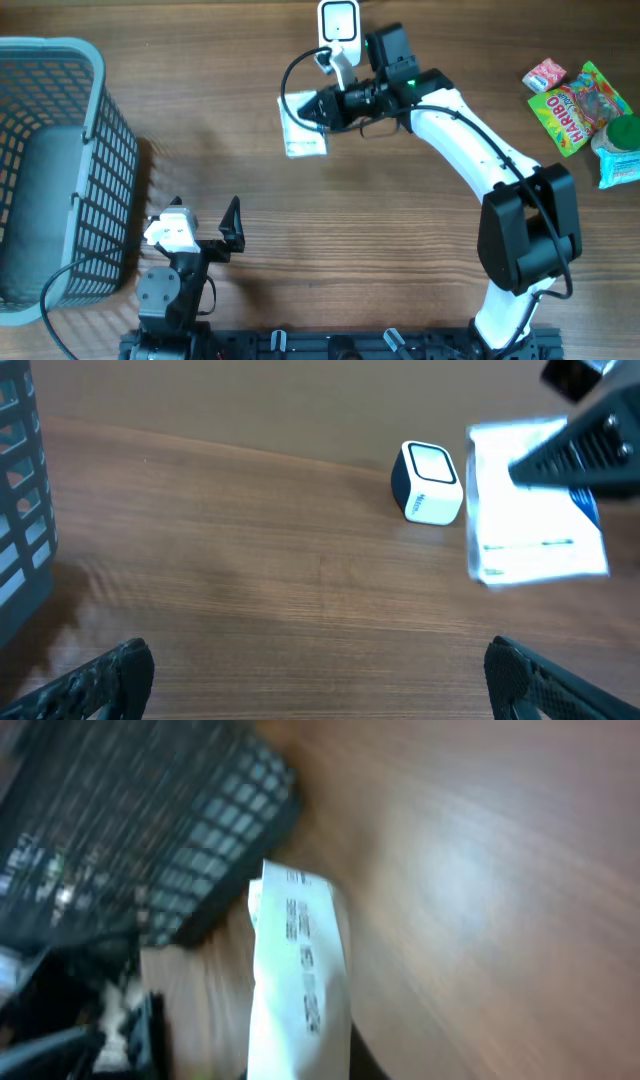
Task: Scan the item barcode
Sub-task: 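Hold the bandage box barcode against the scanner face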
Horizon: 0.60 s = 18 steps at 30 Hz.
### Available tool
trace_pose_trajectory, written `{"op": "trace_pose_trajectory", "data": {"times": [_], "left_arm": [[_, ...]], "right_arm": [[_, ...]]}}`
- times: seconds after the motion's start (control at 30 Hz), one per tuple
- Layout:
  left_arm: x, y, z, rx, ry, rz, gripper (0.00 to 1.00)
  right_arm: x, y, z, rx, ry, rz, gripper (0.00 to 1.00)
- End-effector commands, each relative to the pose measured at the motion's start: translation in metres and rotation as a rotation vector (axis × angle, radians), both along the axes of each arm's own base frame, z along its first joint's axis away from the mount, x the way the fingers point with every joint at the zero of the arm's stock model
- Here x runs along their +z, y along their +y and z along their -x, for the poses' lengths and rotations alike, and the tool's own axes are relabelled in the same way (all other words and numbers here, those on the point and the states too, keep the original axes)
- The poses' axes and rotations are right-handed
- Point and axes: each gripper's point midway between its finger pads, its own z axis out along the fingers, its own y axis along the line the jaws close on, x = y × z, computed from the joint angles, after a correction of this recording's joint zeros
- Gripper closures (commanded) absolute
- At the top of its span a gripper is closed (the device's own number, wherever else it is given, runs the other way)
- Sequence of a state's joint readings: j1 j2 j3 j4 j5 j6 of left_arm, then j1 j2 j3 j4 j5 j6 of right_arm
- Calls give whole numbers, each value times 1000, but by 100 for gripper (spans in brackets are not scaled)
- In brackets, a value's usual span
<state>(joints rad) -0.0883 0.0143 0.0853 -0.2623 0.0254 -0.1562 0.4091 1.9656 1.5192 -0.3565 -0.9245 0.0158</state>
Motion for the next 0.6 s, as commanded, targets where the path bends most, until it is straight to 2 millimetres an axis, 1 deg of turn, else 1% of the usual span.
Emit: {"op": "trace_pose_trajectory", "data": {"times": [0.0, 0.03, 0.07, 0.13, 0.2, 0.3, 0.33, 0.43, 0.53, 0.57], "left_arm": [[0, 0, 0, 1, -2, 11, 0], [0, 0, 0, 1, -2, 11, 0], [0, 0, 0, 1, -2, 11, 0], [0, 0, 0, 1, -2, 11, 0], [0, 0, 0, 1, -2, 11, 0], [0, 0, 0, 1, -2, 11, 0], [0, 0, 0, 1, -2, 11, 0], [0, 0, 0, 1, -2, 11, 0], [0, 0, 0, 1, -2, 11, 0], [0, 0, 0, 1, -2, 11, 0]], "right_arm": [[77, 15, 53, 470, -380, -415, 96], [89, 12, 64, 563, -482, -501, 96], [97, 7, 75, 654, -610, -588, 95], [97, 11, 77, 684, -755, -609, 95], [100, 19, 84, 732, -960, -646, 95], [114, 31, 92, 796, -1225, -693, 95], [117, 34, 94, 807, -1239, -699, 95], [117, 40, 101, 818, -1165, -701, 95], [120, 40, 102, 809, -1047, -683, 95], [121, 40, 102, 801, -962, -669, 95]]}}
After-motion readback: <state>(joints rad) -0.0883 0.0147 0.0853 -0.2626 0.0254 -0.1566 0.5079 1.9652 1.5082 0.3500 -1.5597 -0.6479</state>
